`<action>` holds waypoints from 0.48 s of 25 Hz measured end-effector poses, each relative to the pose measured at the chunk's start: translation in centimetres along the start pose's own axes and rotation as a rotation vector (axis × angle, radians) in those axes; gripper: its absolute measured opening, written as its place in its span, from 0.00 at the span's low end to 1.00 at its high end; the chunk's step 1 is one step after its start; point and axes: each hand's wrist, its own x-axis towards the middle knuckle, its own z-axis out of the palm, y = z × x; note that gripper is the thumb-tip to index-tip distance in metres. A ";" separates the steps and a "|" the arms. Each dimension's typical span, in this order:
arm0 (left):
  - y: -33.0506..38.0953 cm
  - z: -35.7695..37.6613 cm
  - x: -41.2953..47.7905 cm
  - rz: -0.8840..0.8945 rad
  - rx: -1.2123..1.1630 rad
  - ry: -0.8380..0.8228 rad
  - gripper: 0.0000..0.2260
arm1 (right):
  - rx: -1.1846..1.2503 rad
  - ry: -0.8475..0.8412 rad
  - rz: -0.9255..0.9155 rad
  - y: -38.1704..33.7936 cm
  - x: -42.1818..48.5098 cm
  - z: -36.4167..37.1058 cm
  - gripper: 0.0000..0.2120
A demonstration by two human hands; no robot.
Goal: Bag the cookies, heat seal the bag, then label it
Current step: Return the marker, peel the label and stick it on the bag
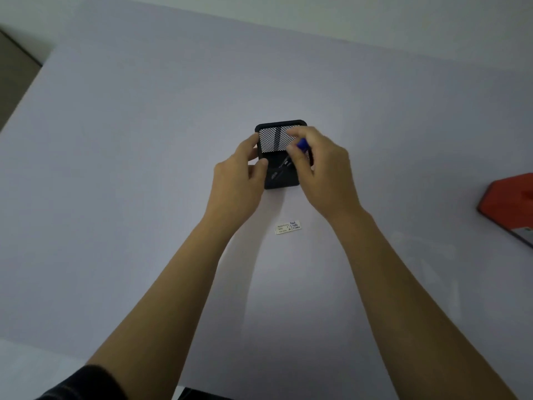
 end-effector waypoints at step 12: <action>-4.6 0.2 -4.4 -0.045 -0.114 0.314 0.06 | -0.072 0.145 0.265 4.2 -7.1 -0.8 0.17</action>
